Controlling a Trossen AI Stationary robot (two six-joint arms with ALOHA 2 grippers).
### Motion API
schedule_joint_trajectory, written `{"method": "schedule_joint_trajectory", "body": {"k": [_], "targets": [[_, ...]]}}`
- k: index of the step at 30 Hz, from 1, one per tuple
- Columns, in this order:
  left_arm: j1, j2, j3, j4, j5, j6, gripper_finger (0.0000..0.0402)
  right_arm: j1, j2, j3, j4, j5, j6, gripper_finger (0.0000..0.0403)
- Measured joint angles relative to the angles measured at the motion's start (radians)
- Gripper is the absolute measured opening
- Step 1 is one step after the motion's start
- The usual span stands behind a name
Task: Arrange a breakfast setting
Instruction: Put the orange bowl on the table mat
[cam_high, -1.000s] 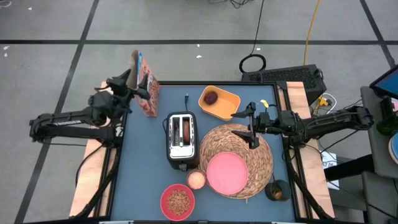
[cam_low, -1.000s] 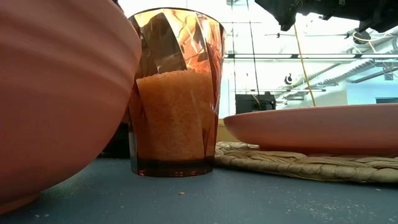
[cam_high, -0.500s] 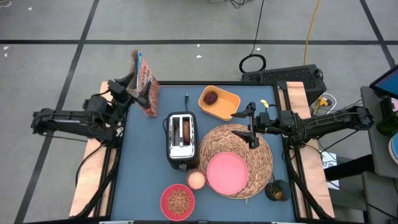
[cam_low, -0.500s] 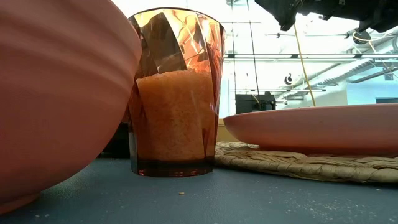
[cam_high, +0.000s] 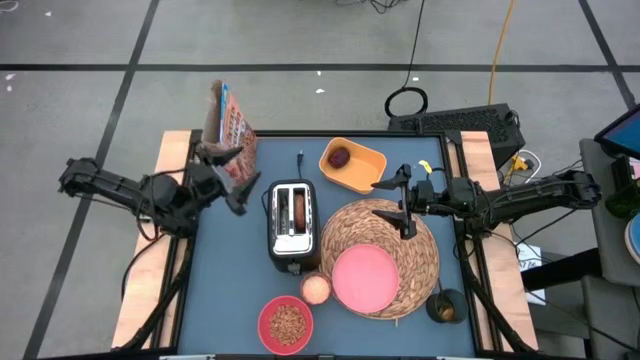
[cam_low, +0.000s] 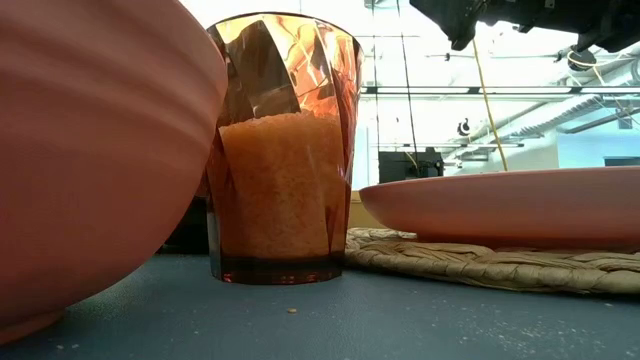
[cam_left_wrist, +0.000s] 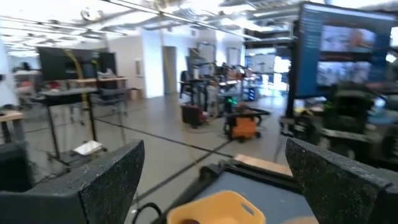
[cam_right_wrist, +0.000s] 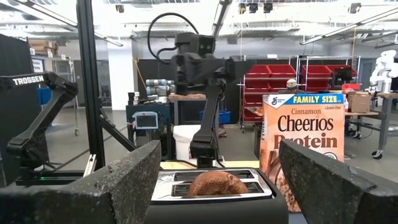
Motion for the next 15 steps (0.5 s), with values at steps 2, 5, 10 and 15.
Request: {"method": "schedule_joint_trajectory", "body": {"k": [2,5,10,15], "targets": [[-0.023,0.021,0.0,0.0,0.001,-0.02,0.0392,0.0,0.0,0.0,-0.002,0.0,0.0,0.032],[-0.053,0.054,0.0,0.0,0.001,-0.05,0.0392,0.0,0.0,0.0,-0.003,0.0,0.0,0.032],[-0.088,0.108,0.0,0.0,0.002,-0.115,0.0392,0.0,0.0,0.0,-0.004,0.0,0.0,0.032],[-0.101,0.154,0.0,0.001,0.001,-0.195,0.0392,0.0,0.0,0.0,-0.004,0.0,0.0,0.032]]}}
